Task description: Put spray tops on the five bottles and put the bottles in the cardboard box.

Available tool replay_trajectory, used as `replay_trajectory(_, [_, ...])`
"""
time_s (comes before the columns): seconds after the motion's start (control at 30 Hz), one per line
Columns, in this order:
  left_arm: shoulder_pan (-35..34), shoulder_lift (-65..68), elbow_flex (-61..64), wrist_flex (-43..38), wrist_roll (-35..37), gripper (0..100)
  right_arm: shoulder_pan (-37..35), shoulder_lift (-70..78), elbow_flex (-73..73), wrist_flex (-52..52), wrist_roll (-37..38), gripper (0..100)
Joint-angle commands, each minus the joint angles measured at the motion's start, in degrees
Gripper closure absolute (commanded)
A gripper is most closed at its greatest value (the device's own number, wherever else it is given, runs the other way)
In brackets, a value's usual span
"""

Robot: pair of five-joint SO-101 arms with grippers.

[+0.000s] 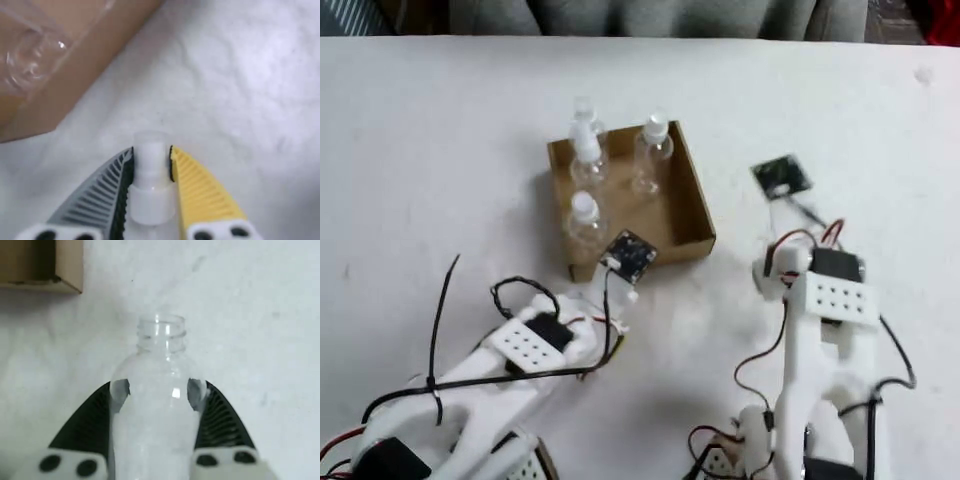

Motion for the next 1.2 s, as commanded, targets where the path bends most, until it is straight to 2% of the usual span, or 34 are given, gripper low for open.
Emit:
replay_trajectory(0.0, [0.04,-2.51,-0.18,-1.49,-0.62,98,0.66,-7.16,-5.10,1.63,-0.70,98.3])
replay_trajectory(0.07, [0.04,-2.51,-0.18,-1.58,-0.62,98,0.48,-10.86,-5.10,1.45,-1.41,98.3])
replay_trajectory(0.27, [0.04,-2.42,-0.18,-1.58,-0.62,98,-2.24,-21.05,-1.32,0.75,-10.64,98.3])
replay_trajectory(0.5, [0.04,-2.42,-0.18,-1.58,-0.62,98,-8.57,-34.07,11.25,-12.97,-12.48,98.3])
replay_trajectory(0.67, [0.04,-2.42,-0.18,-1.67,-0.62,98,-15.96,-40.75,13.36,-20.00,-23.65,98.3])
replay_trajectory(0.77, [0.04,-2.42,-0.18,-1.67,-0.62,98,-21.23,-43.65,13.36,-20.35,-29.27,98.3])
replay_trajectory(0.87, [0.04,-2.42,-0.18,-1.67,-0.62,98,-24.31,-46.90,14.95,-19.65,-30.77,98.3])
replay_trajectory(1.17, [0.04,-2.42,-0.18,-1.93,-0.62,98,-28.26,-66.15,30.33,-23.60,-37.01,98.3])
